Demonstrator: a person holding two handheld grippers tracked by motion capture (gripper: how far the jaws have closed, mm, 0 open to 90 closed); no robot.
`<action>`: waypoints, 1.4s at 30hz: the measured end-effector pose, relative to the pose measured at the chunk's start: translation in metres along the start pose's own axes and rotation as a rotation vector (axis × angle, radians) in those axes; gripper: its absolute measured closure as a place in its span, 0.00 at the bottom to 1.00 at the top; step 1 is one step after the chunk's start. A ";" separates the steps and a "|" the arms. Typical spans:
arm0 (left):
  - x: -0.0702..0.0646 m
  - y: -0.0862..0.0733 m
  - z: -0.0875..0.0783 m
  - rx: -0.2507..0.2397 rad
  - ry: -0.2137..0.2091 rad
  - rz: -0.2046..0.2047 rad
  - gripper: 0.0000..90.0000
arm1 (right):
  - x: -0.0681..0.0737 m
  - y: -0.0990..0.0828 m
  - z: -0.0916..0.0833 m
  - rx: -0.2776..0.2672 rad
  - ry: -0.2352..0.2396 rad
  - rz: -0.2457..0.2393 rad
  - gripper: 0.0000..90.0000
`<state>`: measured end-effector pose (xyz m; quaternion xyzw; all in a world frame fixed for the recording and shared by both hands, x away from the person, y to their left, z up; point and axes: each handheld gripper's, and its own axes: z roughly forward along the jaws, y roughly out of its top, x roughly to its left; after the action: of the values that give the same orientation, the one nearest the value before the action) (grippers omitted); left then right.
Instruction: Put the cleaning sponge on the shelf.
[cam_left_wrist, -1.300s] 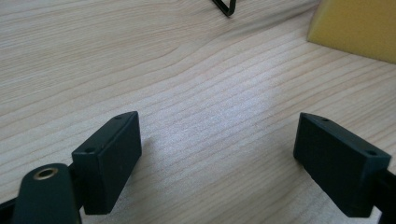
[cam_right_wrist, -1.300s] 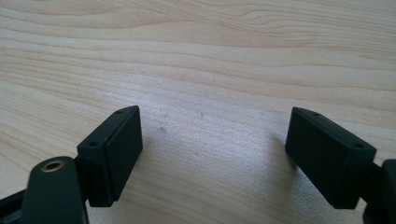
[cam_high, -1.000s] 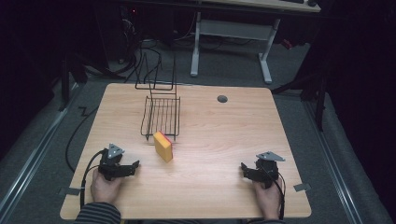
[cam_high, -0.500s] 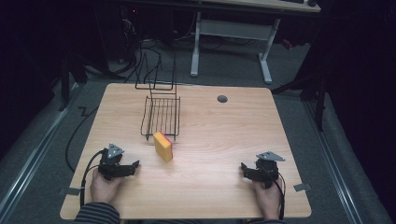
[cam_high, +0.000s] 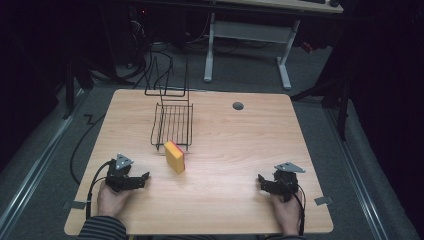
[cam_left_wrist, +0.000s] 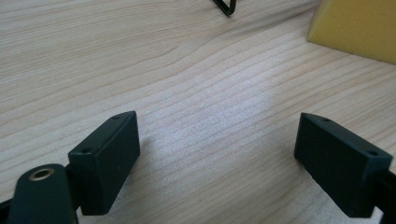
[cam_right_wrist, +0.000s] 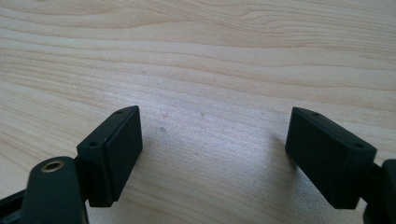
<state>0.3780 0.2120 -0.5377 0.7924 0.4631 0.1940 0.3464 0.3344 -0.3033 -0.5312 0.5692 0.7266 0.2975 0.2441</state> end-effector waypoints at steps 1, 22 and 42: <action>0.000 0.000 0.000 0.000 0.000 0.000 0.16 | 0.000 0.000 0.000 0.000 0.000 0.000 0.21; 0.009 0.003 -0.014 -0.040 -0.028 -0.080 0.18 | 0.000 0.000 0.000 0.001 0.001 0.001 0.21; 0.015 0.021 -0.037 -0.130 -0.049 -0.094 0.17 | 0.000 0.000 0.000 0.000 0.000 0.000 0.21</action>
<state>0.3750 0.2314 -0.4974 0.7502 0.4775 0.1877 0.4171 0.3343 -0.3034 -0.5312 0.5690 0.7269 0.2973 0.2439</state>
